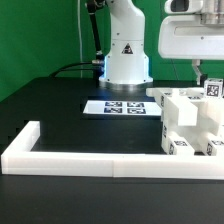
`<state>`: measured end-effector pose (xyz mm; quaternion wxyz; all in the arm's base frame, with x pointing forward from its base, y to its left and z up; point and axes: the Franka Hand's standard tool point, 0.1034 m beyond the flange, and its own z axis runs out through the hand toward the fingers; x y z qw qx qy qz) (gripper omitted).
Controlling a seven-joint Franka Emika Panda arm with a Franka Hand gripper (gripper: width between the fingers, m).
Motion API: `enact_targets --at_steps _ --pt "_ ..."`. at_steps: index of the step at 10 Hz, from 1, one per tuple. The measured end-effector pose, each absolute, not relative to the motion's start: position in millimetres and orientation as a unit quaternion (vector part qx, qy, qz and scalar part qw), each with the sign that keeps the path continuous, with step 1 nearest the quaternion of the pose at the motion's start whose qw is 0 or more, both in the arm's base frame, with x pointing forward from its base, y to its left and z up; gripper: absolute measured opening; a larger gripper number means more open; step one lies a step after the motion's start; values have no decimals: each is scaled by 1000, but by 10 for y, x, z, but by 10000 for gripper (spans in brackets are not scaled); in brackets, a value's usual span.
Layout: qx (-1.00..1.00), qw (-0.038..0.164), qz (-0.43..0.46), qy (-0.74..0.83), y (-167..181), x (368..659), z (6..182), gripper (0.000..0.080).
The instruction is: Assemble chair
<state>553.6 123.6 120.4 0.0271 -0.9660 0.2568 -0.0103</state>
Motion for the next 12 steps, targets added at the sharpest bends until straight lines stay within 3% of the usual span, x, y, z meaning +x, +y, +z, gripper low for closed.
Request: enact_targets --at_steps 12 --pt "-778 44 15 626 1301 5526 1204 287"
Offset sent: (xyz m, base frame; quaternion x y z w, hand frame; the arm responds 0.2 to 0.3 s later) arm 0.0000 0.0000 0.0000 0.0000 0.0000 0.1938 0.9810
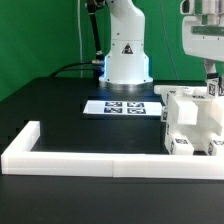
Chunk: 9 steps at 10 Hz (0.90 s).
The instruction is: Assemble chair
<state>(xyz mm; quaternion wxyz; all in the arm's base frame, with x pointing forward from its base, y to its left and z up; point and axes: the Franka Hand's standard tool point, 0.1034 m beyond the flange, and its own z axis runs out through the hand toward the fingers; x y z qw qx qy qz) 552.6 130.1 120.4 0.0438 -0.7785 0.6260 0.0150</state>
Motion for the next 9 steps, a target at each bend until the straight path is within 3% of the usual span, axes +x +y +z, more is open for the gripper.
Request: enact_targets --at_steps 1,2,3,4,6,9 --pt "-780 44 15 624 1302 5525 1204 287" --pt "-789 43 14 613 1304 5525 1205 378" --pt "-806 43 15 591 1310 5524 1209 551" --pt "-813 43 14 580 1321 5522 1209 551" --pt "-856 44 11 516 1354 5515 1213 640" --pt "-919 45 5 392 1381 5505 1205 648"
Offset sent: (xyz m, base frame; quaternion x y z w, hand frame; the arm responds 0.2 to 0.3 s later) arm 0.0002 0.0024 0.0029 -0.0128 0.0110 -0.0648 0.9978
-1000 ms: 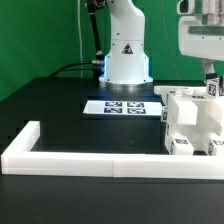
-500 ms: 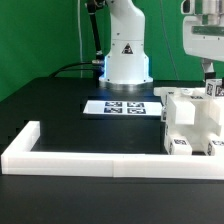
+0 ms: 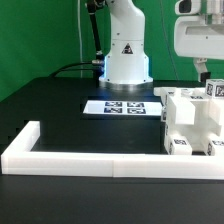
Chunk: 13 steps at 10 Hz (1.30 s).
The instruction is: Assemble chair
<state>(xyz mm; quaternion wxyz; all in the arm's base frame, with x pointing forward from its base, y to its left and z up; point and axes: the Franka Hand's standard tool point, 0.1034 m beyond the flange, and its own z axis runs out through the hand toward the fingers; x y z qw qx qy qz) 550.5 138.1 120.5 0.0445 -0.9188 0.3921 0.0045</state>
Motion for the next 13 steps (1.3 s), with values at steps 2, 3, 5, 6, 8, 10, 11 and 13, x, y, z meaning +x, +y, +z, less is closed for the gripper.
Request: enact_targets --at_steps 2,3,5,6,8,10,11,13 --pt "-951 44 0 305 1366 5508 1202 649" --pt "-962 44 -1 269 1366 5508 1202 649" --pt "-979 44 -5 197 1358 5510 1202 649" --pt "-986 44 -6 162 1353 5511 1202 649" --pt "-993 43 -9 106 1339 5514 1202 649" --pt "-999 36 -13 30 1322 5517 1202 649" --pt "-999 28 -15 -16 1309 5518 1201 649" --pt "-999 23 -16 -34 1303 5517 1199 536"
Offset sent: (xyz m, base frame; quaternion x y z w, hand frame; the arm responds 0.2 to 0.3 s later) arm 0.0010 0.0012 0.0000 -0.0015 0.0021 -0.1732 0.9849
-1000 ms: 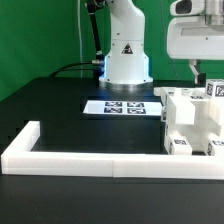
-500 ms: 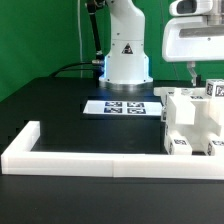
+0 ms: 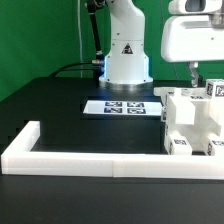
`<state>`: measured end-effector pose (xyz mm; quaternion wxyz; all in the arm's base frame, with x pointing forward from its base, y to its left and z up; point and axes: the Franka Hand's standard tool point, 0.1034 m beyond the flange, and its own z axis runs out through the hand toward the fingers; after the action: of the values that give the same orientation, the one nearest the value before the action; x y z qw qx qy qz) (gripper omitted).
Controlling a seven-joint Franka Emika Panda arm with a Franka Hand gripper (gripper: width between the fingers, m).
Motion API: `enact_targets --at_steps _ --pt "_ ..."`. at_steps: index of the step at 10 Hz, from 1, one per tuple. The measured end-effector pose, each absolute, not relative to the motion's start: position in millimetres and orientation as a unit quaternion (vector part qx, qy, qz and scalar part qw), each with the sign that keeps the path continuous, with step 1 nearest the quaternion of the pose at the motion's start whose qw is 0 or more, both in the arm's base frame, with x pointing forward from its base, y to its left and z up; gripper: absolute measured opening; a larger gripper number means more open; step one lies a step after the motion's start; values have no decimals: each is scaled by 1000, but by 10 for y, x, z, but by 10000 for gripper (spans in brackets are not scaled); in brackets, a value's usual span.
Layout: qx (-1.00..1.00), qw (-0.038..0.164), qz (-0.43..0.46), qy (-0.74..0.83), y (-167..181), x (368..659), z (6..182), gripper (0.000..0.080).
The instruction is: Assemble chair
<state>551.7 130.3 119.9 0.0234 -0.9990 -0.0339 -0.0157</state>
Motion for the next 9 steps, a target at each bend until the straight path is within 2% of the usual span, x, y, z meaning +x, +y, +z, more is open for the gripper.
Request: enact_targets --at_steps 1,2,3,6,9 --pt "-999 23 -16 -34 1303 5517 1199 388" --pt "-999 23 -16 -34 1303 5518 1200 388" --pt "-999 23 -16 -33 1303 5518 1200 285" --pt "-999 24 -15 -20 1303 5517 1199 285" --pt "-995 27 -12 99 1312 5516 1200 285"
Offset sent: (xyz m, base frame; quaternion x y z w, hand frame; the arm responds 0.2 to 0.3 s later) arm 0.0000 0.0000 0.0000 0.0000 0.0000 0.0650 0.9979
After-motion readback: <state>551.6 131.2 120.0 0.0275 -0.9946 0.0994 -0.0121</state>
